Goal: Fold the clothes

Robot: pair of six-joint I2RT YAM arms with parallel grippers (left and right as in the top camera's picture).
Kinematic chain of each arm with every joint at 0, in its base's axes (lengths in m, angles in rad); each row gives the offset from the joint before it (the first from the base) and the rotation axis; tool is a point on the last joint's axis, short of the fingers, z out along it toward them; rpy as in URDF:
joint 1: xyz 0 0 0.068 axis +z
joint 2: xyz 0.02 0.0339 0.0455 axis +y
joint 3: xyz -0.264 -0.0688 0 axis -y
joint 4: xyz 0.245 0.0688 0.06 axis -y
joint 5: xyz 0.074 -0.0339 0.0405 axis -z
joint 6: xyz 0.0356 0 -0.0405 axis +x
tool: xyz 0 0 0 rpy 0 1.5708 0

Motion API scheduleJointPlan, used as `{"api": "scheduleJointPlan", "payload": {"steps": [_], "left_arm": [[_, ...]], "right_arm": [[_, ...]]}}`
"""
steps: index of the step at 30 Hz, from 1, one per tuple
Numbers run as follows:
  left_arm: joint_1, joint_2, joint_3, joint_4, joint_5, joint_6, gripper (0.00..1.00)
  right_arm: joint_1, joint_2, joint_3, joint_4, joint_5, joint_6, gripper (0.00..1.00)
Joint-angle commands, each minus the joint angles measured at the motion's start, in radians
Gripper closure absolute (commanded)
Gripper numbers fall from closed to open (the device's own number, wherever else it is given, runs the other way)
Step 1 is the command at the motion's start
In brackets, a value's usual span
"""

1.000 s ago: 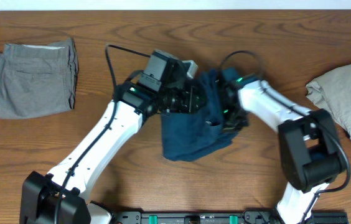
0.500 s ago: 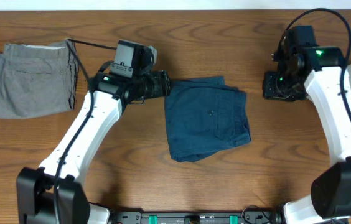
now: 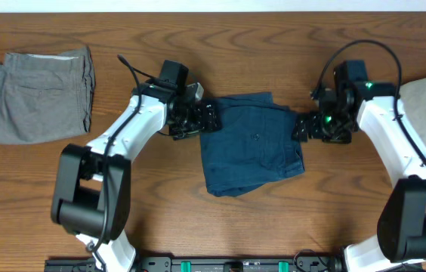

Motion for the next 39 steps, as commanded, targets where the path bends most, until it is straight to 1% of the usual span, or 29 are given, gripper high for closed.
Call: {"api": "scheduleJointPlan", "payload": {"steps": [1,6,11,12,13,14,15,17,18,19,20,21,22,24,28,31,33,34,35,39], "left_arm": [[0.002,0.045,0.015,-0.005,0.069,0.047,0.18],[0.0,0.08,0.015,-0.006,0.07,0.055,0.19],[-0.032,0.08,0.015,0.009,0.08,0.116,0.21],[-0.044,0.08,0.015,0.01,0.08,0.123,0.23],[-0.056,0.08,0.015,0.012,0.08,0.13,0.26],[-0.068,0.08,0.015,0.014,0.079,0.134,0.3],[-0.077,0.08,0.015,0.017,0.079,0.141,0.39],[-0.093,0.08,0.015,0.029,0.063,0.148,0.61],[-0.097,0.08,0.015,0.037,0.048,0.146,0.72],[-0.097,0.08,0.015,0.047,0.033,0.127,0.8],[-0.096,0.08,0.015,0.057,0.019,0.098,0.87],[-0.092,0.08,0.015,0.072,0.003,0.051,0.92],[-0.087,0.08,0.015,0.09,-0.008,-0.001,0.94],[-0.077,0.08,0.015,0.151,-0.011,-0.161,0.94],[-0.086,0.08,0.015,0.331,-0.01,-0.487,0.94],[-0.116,0.08,0.015,0.445,-0.012,-0.681,0.94],[-0.148,0.08,0.015,0.503,-0.042,-0.818,0.94],[-0.166,0.08,0.015,0.53,-0.065,-0.861,0.94],[-0.18,0.08,0.015,0.555,-0.084,-0.867,0.94],[-0.219,0.08,0.015,0.589,-0.182,-0.839,0.94]], "right_arm": [[-0.011,0.01,-0.06,0.047,-0.104,-0.043,0.14],[-0.011,0.01,-0.095,0.096,-0.099,-0.039,0.14],[-0.012,0.01,-0.095,0.09,-0.116,-0.039,0.13],[-0.012,0.01,-0.095,0.08,-0.134,-0.039,0.13],[-0.012,0.01,-0.095,0.069,-0.145,-0.039,0.16],[-0.013,0.01,-0.095,0.06,-0.144,-0.031,0.22],[-0.017,0.01,-0.095,0.048,-0.138,-0.012,0.28],[-0.033,0.009,-0.095,0.028,-0.113,0.05,0.35],[-0.045,0.008,-0.095,0.016,-0.089,0.098,0.36],[-0.059,0.006,-0.095,0.003,-0.057,0.15,0.38],[-0.072,0.003,-0.095,-0.008,-0.037,0.187,0.38],[-0.087,0.001,-0.095,-0.016,-0.026,0.206,0.38],[-0.101,-0.002,-0.095,-0.021,-0.027,0.207,0.38],[-0.127,-0.003,-0.095,-0.028,-0.027,0.209,0.38],[-0.176,-0.003,-0.094,-0.021,-0.027,0.209,0.37],[-0.213,-0.003,-0.094,-0.011,-0.028,0.209,0.37],[-0.239,-0.003,-0.094,-0.01,-0.034,0.208,0.36],[-0.248,-0.003,-0.094,-0.01,-0.042,0.208,0.36],[-0.256,-0.003,-0.094,-0.012,-0.055,0.197,0.36],[-0.259,-0.003,-0.094,-0.021,-0.136,0.124,0.36]]}}
